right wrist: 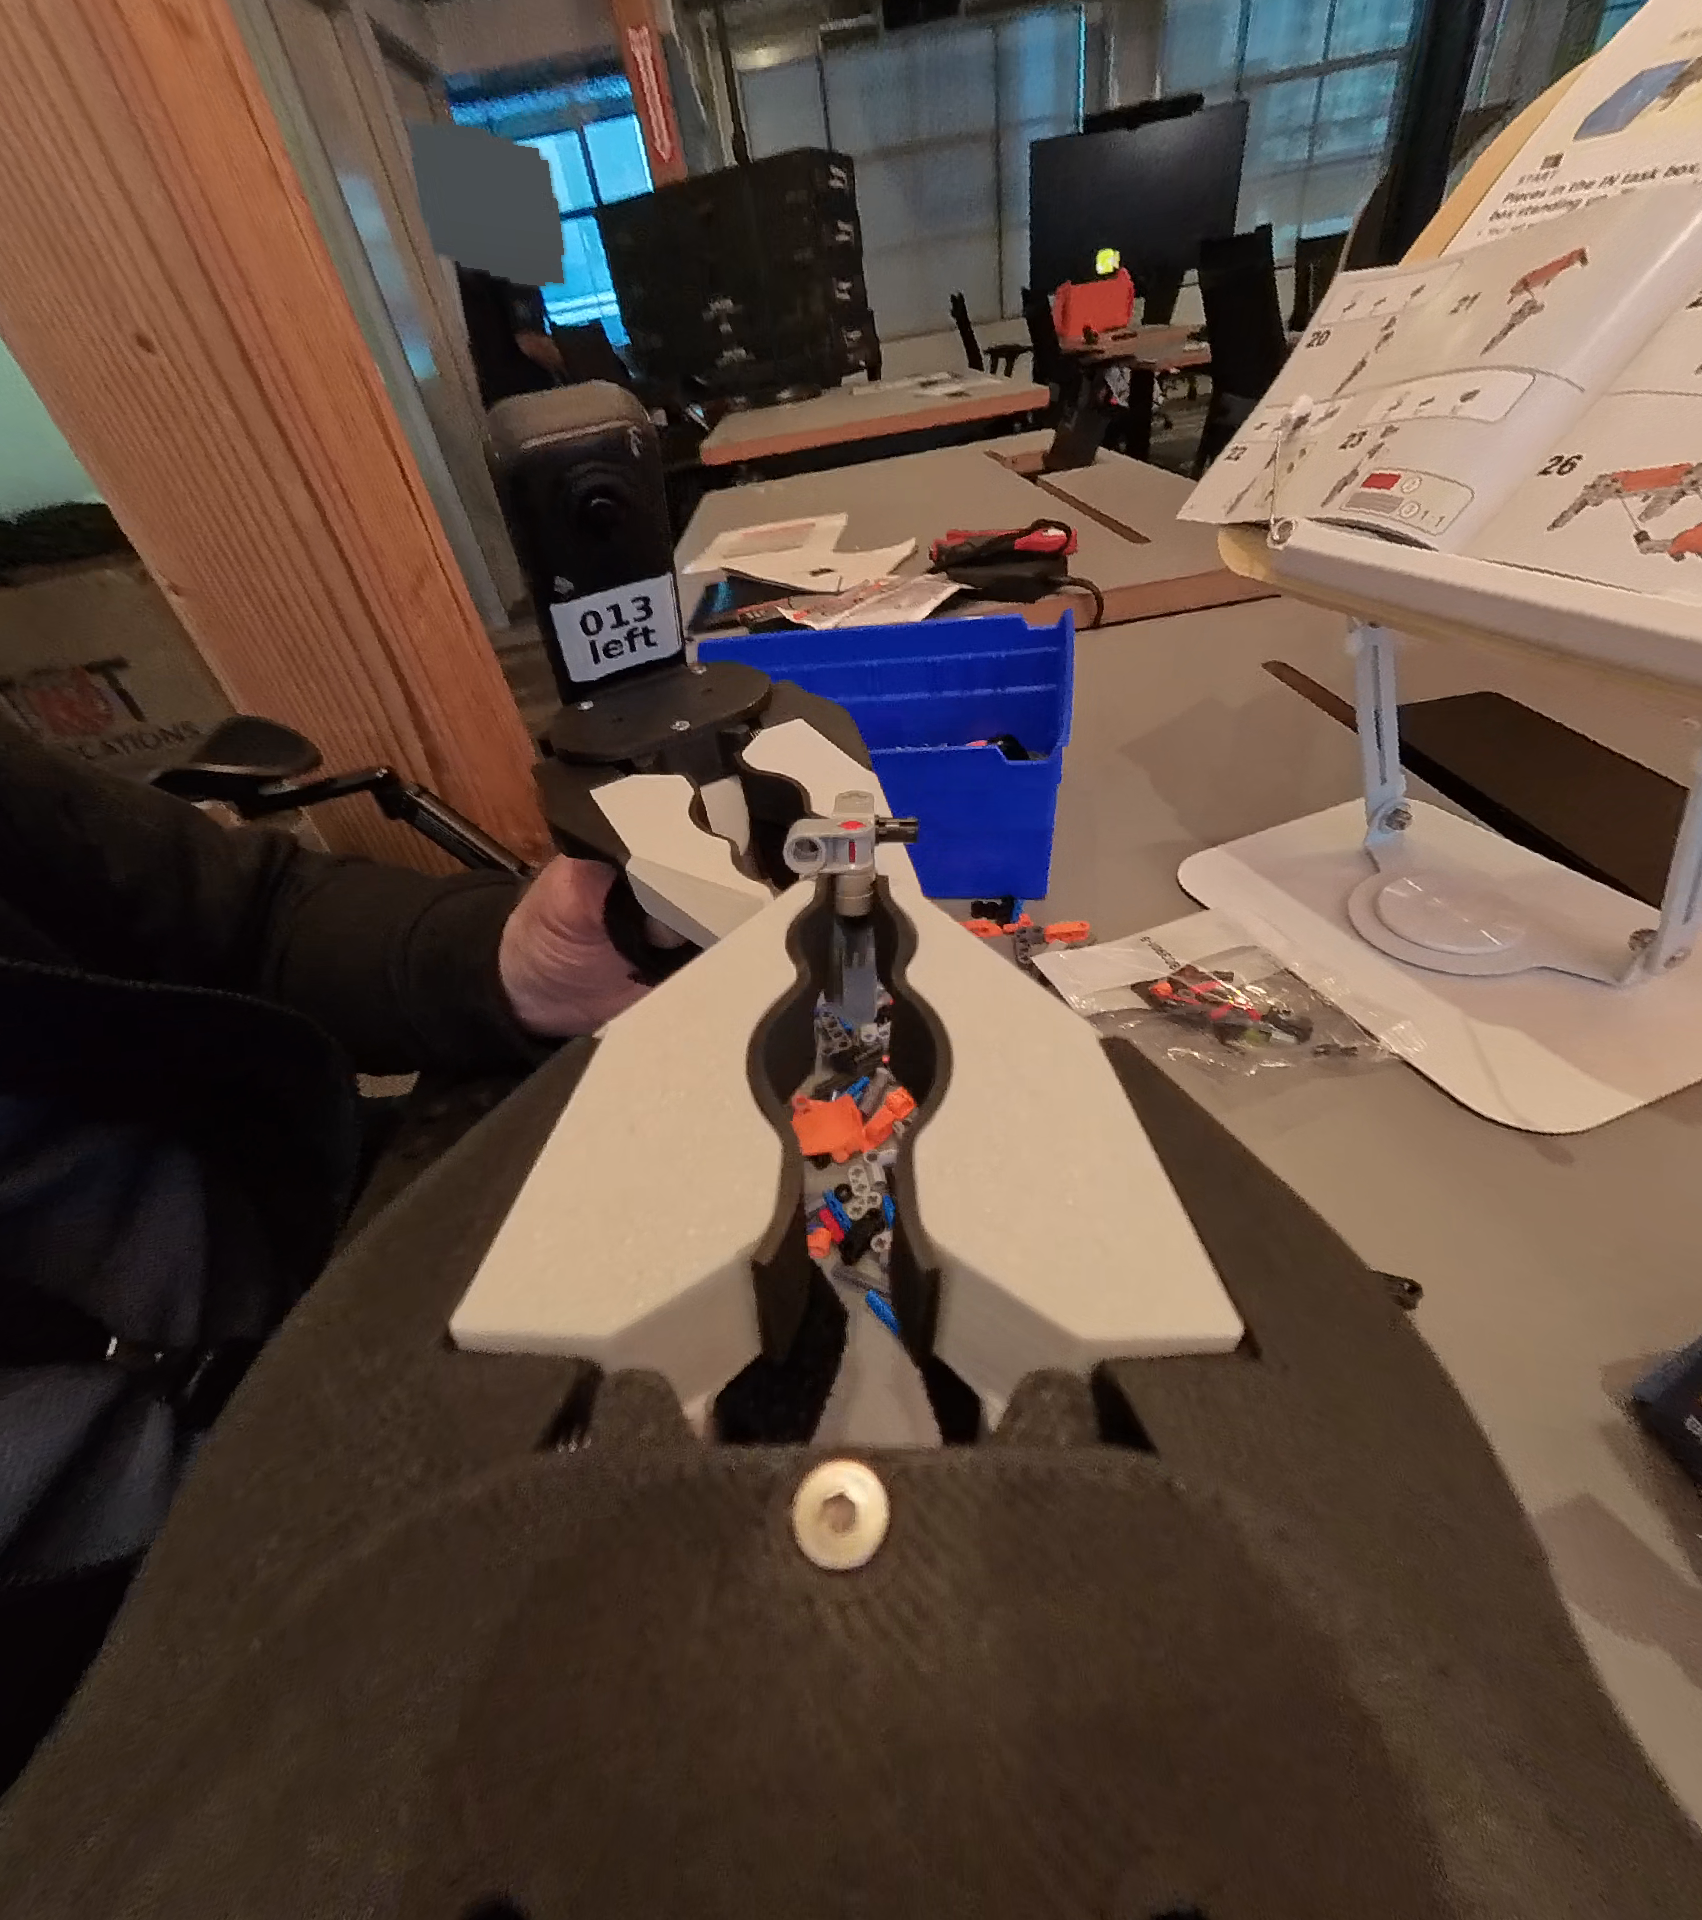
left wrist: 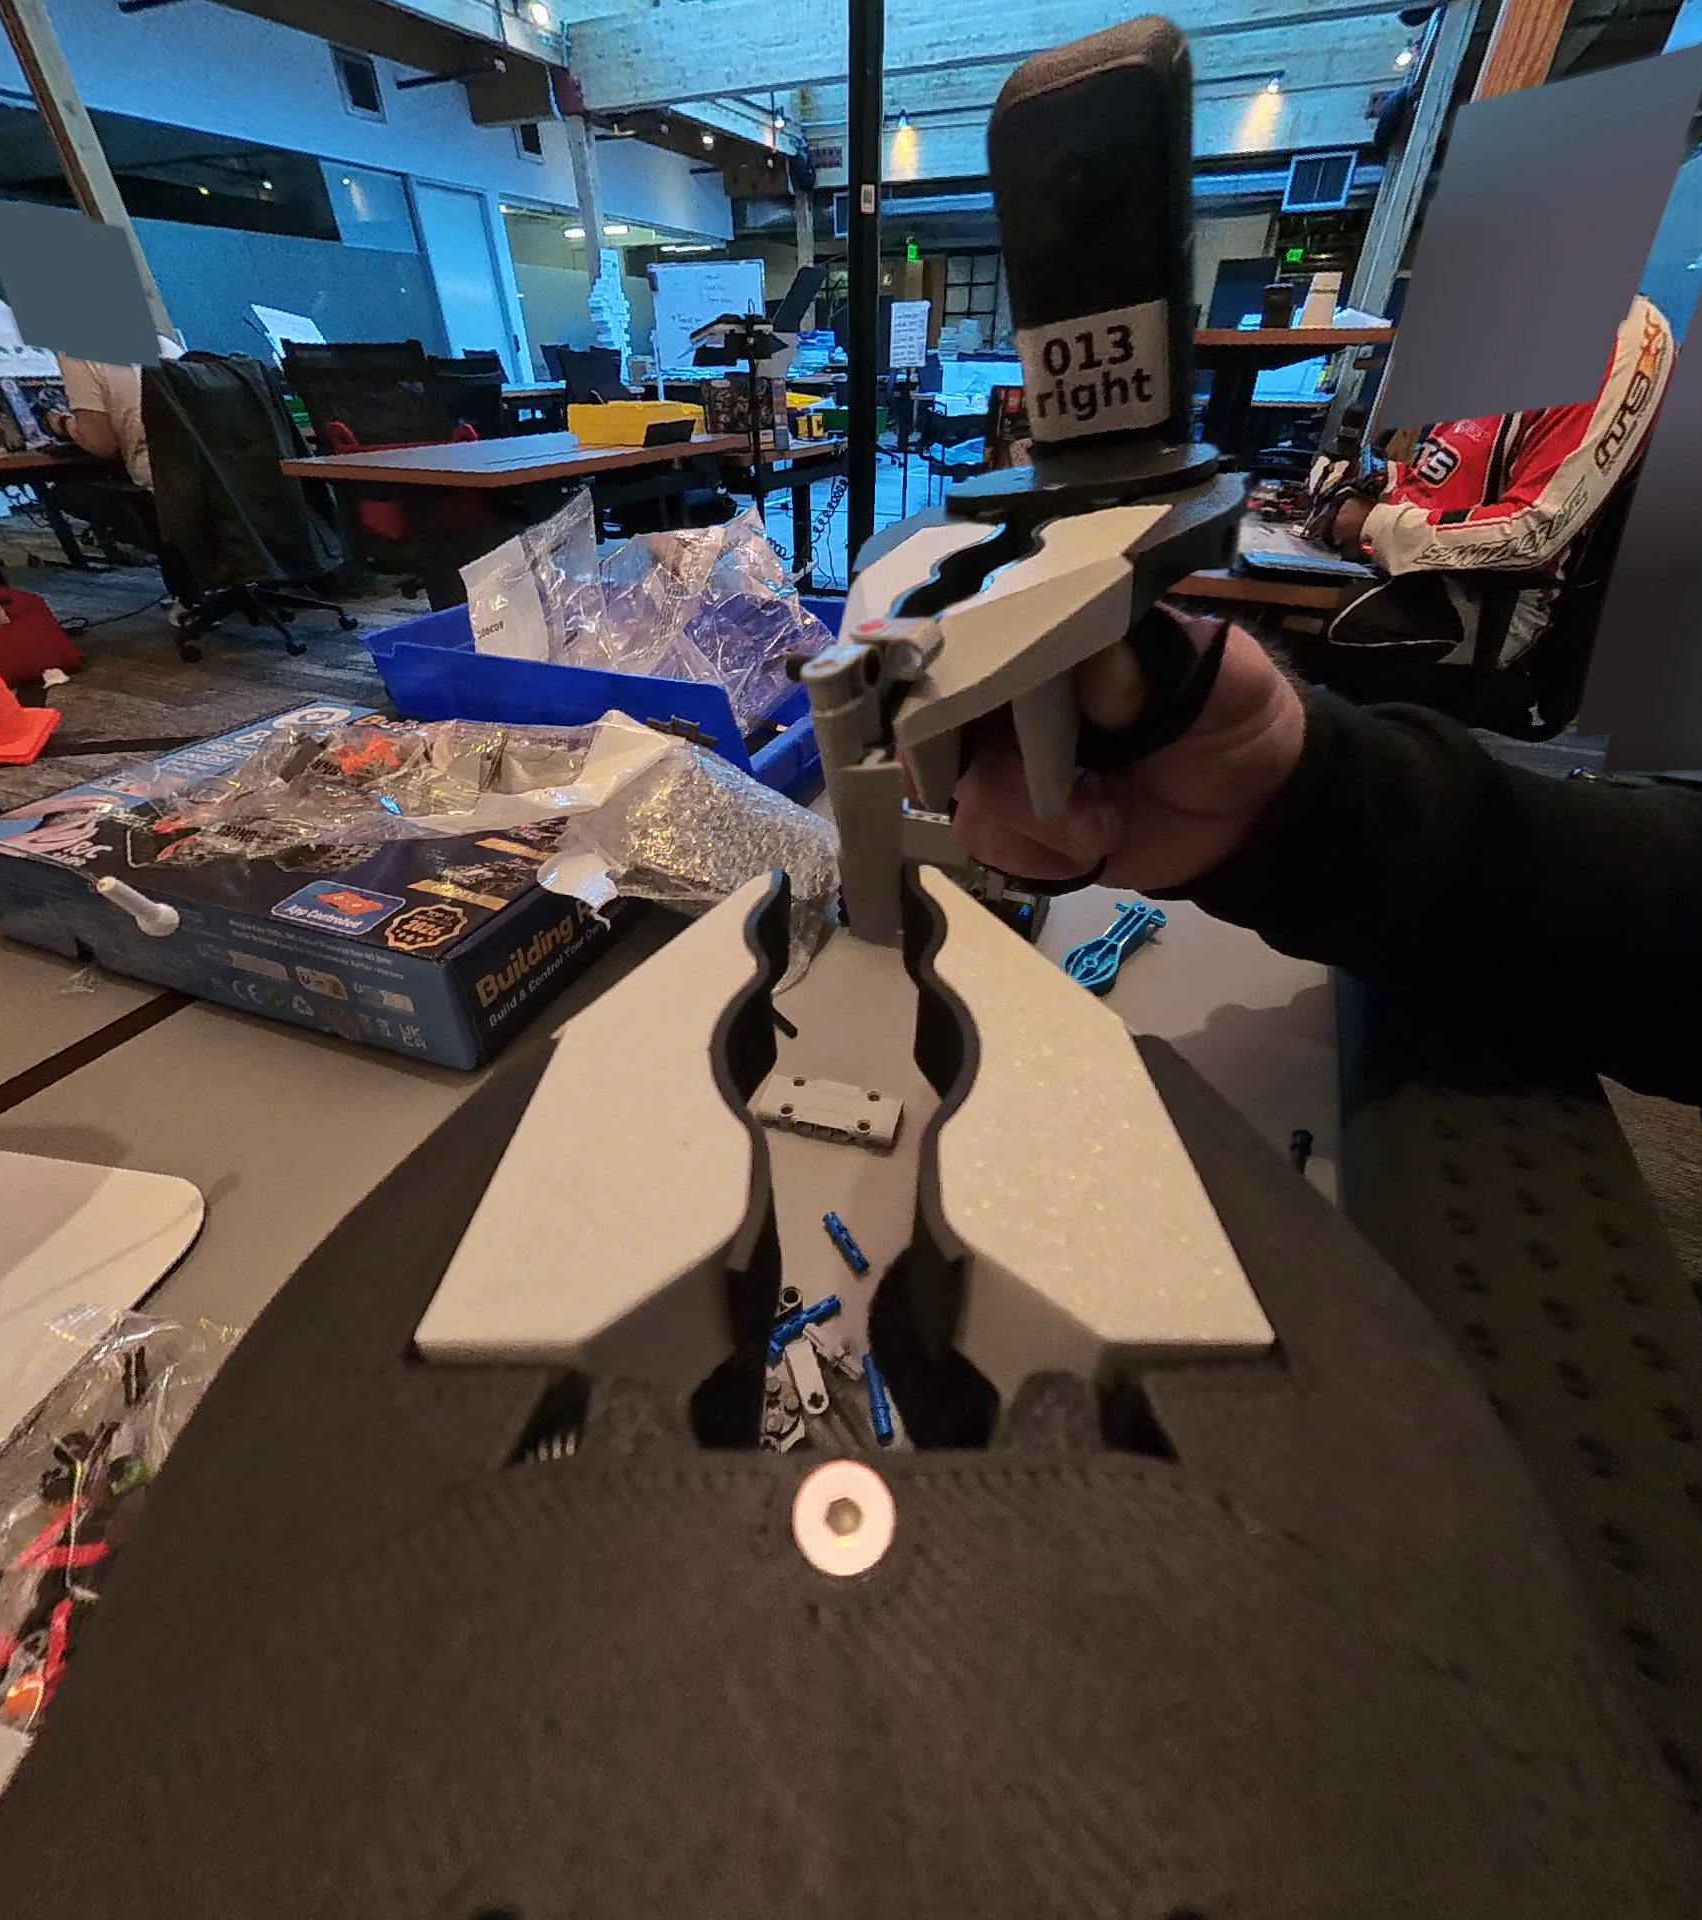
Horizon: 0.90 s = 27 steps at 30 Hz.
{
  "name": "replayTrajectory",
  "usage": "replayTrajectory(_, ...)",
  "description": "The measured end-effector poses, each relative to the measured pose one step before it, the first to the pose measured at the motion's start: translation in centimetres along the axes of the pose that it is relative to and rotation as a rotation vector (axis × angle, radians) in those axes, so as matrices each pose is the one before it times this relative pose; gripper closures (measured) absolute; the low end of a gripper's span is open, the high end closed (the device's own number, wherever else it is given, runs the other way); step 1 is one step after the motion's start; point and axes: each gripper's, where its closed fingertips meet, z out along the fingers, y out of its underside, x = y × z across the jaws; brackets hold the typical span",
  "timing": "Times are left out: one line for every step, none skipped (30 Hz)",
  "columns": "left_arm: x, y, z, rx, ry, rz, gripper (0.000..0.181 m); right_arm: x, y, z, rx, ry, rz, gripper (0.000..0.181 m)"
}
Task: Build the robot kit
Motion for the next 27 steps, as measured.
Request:
replayTrajectory(0.06,-0.032,-0.014,0.0009,0.0026,0.0017,0.163,-0.004,-0.101,-0.146,0.0096,-0.0121,0.0094,0.178)
replayTrajectory(0.034,-0.013,-0.007,0.0002,0.0011,0.0016,0.163,0.021,-0.082,-0.136,0.0087,-0.0093,0.0094,0.177)
replayTrajectory(0.056,-0.056,-0.018,0.0027,0.0029,0.0008,0.163,0.027,-0.104,-0.151,0.0103,-0.0077,0.0093,0.177)
replayTrajectory(0.081,-0.113,-0.042,0.0055,0.0045,0.0004,0.163,-0.018,-0.161,-0.176,0.0126,-0.0112,0.0105,0.177)
replayTrajectory(-0.014,-0.034,-0.04,0.0004,-0.0027,0.0025,0.164,-0.072,-0.19,-0.188,0.0127,-0.0148,0.0118,0.177)
replayTrajectory(-0.041,0.017,-0.019,-0.0019,-0.0027,0.0032,0.164,-0.062,-0.211,-0.212,0.015,-0.0148,0.0128,0.177)
replayTrajectory(-0.001,-0.037,-0.029,0.0021,0.0009,-0.0026,0.164,0.011,-0.235,-0.237,0.0162,-0.0088,0.0131,0.177)
replayTrajectory(0.008,-0.058,-0.026,0.0036,0.0022,-0.0029,0.164,0.047,-0.168,-0.205,0.0115,-0.0052,0.0103,0.177)
replayTrajectory(-0.022,0.026,-0.003,-0.0011,-0.0007,-0.001,0.164,0.088,-0.056,-0.157,0.0046,-0.0014,0.0072,0.177)
replayTrajectory(-0.008,0.027,0.013,-0.0013,-0.0003,-0.0001,0.164,0.105,-0.011,-0.106,0.0018,0.0022,0.0031,0.177)
replayTrajectory(0.04,0.003,0.027,-0.0003,0.002,-0.0006,0.164,0.032,-0.002,-0.061,0.0018,-0.0005,0.003,0.177)
replayTrajectory(0.038,0.023,0.029,-0.0011,0.0016,0.0005,0.164,-0.018,-0.038,-0.027,0.0035,-0.0043,0.0046,0.177)
replayTrajectory(0.036,0.026,0.025,-0.0013,0.0011,0.0012,0.164,-0.009,-0.014,-0.003,0.0016,-0.0023,0.0032,0.177)
replayTrajectory(0.026,-0.003,0.018,0.0001,0.001,0.0005,0.164,0.001,0.021,0.02,-0.0012,0.0007,-0.0006,0.177)
replayTrajectory(0.025,-0.002,0.008,0.0001,0.001,0.0001,0.164,-0.028,0.02,0.03,-0.0011,-0.0014,-0.0009,0.177)
replayTrajectory(0.023,-0.002,0.01,0.0001,0.0015,0.0,0.164,-0.029,0.01,0.02,0.0001,-0.0018,0.0005,0.177)
replayTrajectory(0.037,-0.025,0.014,0.001,0.0016,-0.0004,0.164,0.002,0.032,0.023,-0.0006,0.0008,-0.0001,0.177)
replayTrajectory(0.035,0.0,0.014,-0.0001,0.0009,0.0003,0.164,0.006,0.044,0.033,-0.0011,-0.0002,0.0003,0.177)
replayTrajectory(0.031,0.007,0.011,-0.0006,0.0008,0.0007,0.164,-0.004,0.044,0.048,-0.0006,-0.0016,0.0019,0.177)
replayTrajectory(0.043,-0.003,0.016,0.0002,0.0014,0.0001,0.164,0.034,0.066,0.062,-0.0012,0.0012,0.0008,0.177)
replayTrajectory(0.059,-0.018,0.018,0.0005,0.0023,-0.0003,0.164,0.047,0.127,0.092,-0.0058,0.0048,-0.0028,0.177)
replayTrajectory(0.046,-0.002,0.022,0.0,0.0009,0.0004,0.163,0.088,0.195,0.122,-0.0117,0.0097,-0.0073,0.177)
replayTrajectory(0.039,-0.002,0.017,-0.0007,0.0007,0.0009,0.163,0.059,0.225,0.147,-0.0137,0.0108,-0.0109,0.177)
replayTrajectory(0.029,0.016,0.016,-0.0013,0.0004,0.0004,0.163,-0.035,0.184,0.174,-0.0121,0.0063,-0.0107,0.177)
replayTrajectory(0.027,0.004,0.015,-0.0003,0.0008,-0.0003,0.163,-0.094,0.121,0.17,-0.0076,0.0018,-0.0074,0.177)
replayTrajectory(0.053,-0.026,0.003,0.0012,0.002,-0.0008,0.163,-0.082,0.088,0.162,-0.005,0.0017,-0.0056,0.177)
replayTrajectory(0.047,-0.002,0.008,0.0001,0.0021,-0.0008,0.163,-0.055,0.115,0.157,-0.0071,0.0035,-0.0062,0.177)
